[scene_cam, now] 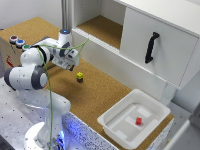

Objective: Collapse the stacked blocks

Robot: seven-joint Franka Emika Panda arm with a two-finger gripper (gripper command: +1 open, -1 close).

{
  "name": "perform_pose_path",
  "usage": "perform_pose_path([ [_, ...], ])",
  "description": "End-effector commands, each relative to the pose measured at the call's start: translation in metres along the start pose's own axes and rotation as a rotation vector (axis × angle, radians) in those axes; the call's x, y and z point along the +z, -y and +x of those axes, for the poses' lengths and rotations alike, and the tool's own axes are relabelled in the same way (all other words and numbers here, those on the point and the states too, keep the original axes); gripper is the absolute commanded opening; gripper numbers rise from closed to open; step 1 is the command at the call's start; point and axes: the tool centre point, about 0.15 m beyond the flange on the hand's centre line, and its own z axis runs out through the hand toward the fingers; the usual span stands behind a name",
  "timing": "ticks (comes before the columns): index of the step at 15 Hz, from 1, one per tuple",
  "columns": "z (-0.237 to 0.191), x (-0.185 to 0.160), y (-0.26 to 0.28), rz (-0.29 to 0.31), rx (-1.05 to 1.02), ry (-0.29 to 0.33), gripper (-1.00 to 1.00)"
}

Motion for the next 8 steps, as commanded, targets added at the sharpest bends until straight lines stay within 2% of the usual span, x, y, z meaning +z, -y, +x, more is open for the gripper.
perform_pose_path([
  [1,0.015,0.034,-0.010,0.009,0.067,-0.057,-1.00],
  [8,0.040,0.046,-0.023,-0.028,0.126,-0.086,-1.00],
])
